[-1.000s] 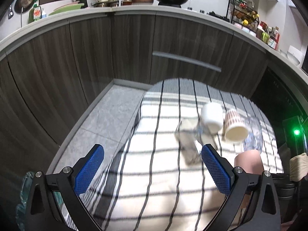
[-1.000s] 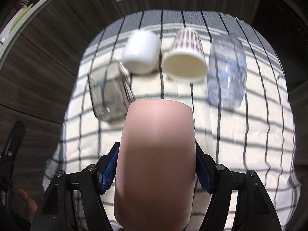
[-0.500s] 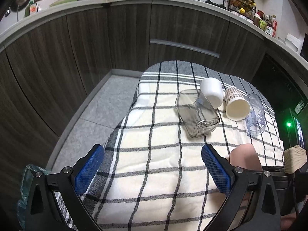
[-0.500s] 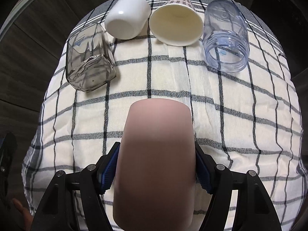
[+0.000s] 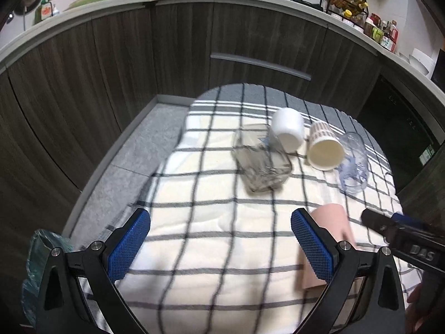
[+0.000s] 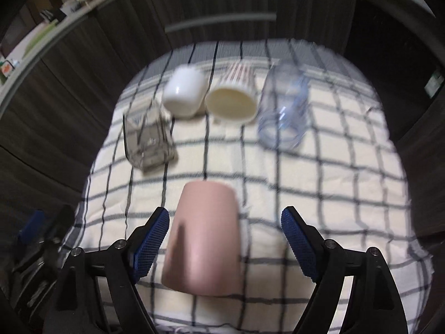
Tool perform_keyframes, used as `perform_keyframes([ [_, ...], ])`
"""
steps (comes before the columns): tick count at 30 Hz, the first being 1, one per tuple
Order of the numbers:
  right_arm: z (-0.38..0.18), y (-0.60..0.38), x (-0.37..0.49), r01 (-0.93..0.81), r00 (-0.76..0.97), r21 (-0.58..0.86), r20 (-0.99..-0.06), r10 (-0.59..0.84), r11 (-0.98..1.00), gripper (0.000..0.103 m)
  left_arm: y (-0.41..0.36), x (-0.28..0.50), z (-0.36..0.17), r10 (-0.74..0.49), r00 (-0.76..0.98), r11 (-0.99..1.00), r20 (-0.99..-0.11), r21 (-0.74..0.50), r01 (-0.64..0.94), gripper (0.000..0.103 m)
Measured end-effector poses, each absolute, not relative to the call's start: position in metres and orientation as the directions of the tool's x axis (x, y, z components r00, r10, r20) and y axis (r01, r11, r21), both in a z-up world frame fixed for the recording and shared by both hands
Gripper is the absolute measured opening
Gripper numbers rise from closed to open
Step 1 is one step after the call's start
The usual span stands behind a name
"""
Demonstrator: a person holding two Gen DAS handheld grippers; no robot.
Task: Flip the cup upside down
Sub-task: 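Lower the pink cup onto the cloth and open the right tool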
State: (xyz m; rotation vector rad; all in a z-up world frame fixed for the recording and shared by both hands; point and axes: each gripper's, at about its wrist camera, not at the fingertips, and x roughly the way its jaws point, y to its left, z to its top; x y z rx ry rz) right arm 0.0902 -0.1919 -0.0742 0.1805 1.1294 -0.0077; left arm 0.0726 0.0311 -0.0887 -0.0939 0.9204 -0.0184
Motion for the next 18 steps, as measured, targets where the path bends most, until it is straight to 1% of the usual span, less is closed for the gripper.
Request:
perform_keyframes([
  [4,-0.051,-0.202,0.08,0.09,0.551,0.106,-0.834,0.039,0.99,0.083,0.003,0.076,-0.09,-0.047,0.582,0.999,-0.812,-0.044,0.019,0.103],
  [5,-0.046,-0.207,0.075,0.092,0.582,0.099,-0.813,0.027,0.991,0.086,-0.004,0.077,-0.09,-0.05,0.574,0.999,-0.817,-0.039,0.031,0.103],
  [6,-0.04,-0.211,0.071,0.095,0.614,0.093,-0.79,0.016,0.991,0.088,-0.012,0.078,-0.091,-0.061,0.562,0.998,-0.825,-0.042,0.047,0.103],
  [8,-0.031,-0.22,0.064,0.103,0.666,0.085,-0.746,-0.005,0.991,0.09,-0.025,0.083,-0.095,-0.097,0.522,0.995,-0.847,-0.064,0.081,0.103],
  [11,-0.023,-0.232,0.058,0.111,0.711,0.081,-0.703,-0.023,0.991,0.09,-0.042,0.09,-0.101,-0.115,0.469,0.992,-0.876,-0.074,0.105,0.103],
  [14,-0.02,-0.242,0.058,0.116,0.73,0.081,-0.683,-0.029,0.99,0.09,-0.061,0.1,-0.108,-0.124,0.394,0.987,-0.911,-0.073,0.142,0.103],
  [18,-0.019,-0.257,0.064,0.131,0.745,0.108,-0.667,-0.026,0.985,0.09,-0.081,0.115,-0.119,-0.105,0.293,0.979,-0.95,-0.048,0.196,0.103],
])
